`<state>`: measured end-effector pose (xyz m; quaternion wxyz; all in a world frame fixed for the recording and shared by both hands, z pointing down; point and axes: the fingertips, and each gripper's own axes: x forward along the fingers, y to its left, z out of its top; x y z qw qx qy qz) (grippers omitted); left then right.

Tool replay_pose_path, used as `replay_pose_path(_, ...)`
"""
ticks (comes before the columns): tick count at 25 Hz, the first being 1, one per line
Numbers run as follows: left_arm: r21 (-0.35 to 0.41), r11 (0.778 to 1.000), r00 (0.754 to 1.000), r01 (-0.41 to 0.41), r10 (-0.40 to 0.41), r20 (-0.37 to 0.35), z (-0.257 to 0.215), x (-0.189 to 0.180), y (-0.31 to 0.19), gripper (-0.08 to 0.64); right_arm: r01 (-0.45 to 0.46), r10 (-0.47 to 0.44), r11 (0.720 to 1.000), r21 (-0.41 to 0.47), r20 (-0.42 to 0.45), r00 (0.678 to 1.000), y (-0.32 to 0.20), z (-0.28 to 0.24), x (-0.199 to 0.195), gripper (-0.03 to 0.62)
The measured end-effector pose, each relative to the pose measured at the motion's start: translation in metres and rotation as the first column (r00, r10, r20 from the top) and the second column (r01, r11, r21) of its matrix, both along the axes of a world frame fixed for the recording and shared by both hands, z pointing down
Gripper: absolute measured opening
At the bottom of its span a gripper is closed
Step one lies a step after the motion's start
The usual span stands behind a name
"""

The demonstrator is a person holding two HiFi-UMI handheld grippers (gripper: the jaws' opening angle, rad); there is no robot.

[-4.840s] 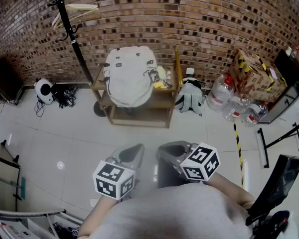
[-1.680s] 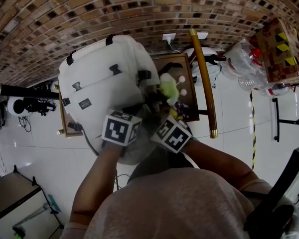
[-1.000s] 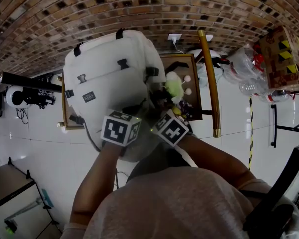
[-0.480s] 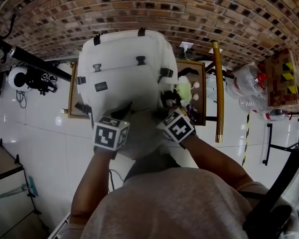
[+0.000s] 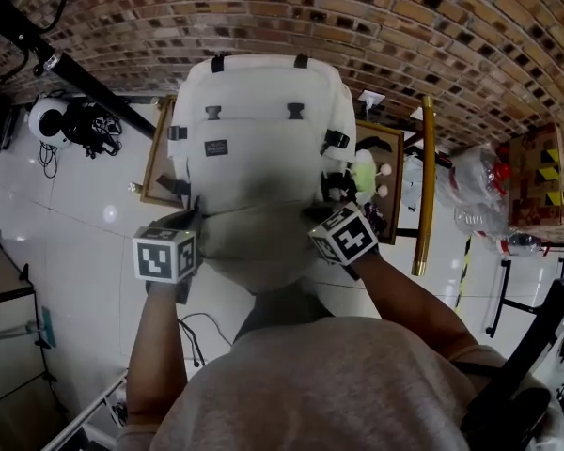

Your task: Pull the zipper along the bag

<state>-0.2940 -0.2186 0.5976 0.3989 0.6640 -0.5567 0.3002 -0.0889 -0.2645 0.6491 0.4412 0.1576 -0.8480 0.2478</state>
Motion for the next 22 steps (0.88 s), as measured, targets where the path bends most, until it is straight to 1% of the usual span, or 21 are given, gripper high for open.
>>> replay_pose_path(2,0.005,0.999,0.999,0.035,-0.035,-0.015,0.0,-0.011,0.008,0.012,0.003,-0.003,1.0,0.003,-0.004,1.0,0.0,0.0,-0.001,-0.002)
replay_pose_path(4,0.01,0.999,0.998,0.051,-0.051,-0.03,0.0,-0.014,0.011,0.012,0.009,-0.009,1.0,0.007,-0.011,1.0,0.001,0.001,-0.001,-0.002)
replay_pose_path(8,0.022,0.998,0.999,0.053,-0.053,-0.012,0.001,-0.012,0.012,0.012,0.005,-0.005,1.0,0.009,-0.017,1.0,0.001,0.002,-0.001,-0.002)
replay_pose_path(13,0.022,0.998,0.998,0.06,-0.06,-0.018,0.004,-0.012,0.014,0.012,0.005,-0.005,1.0,0.017,-0.02,1.0,0.001,0.002,-0.001,-0.002)
replay_pose_path(17,0.028,0.998,0.998,0.051,-0.05,-0.023,0.007,-0.01,0.011,0.012,-0.006,0.006,1.0,0.015,-0.028,1.0,0.0,0.001,-0.002,-0.002)
replay_pose_path(20,0.028,0.998,0.998,0.055,-0.054,-0.037,0.007,-0.017,0.012,0.014,-0.002,0.002,1.0,0.006,0.007,1.0,0.003,-0.004,-0.02,-0.002)
replay_pose_path(22,0.025,0.998,0.998,0.054,-0.053,-0.036,0.007,-0.019,0.012,0.014,0.007,-0.007,1.0,-0.005,0.01,1.0,0.006,-0.004,-0.026,-0.002)
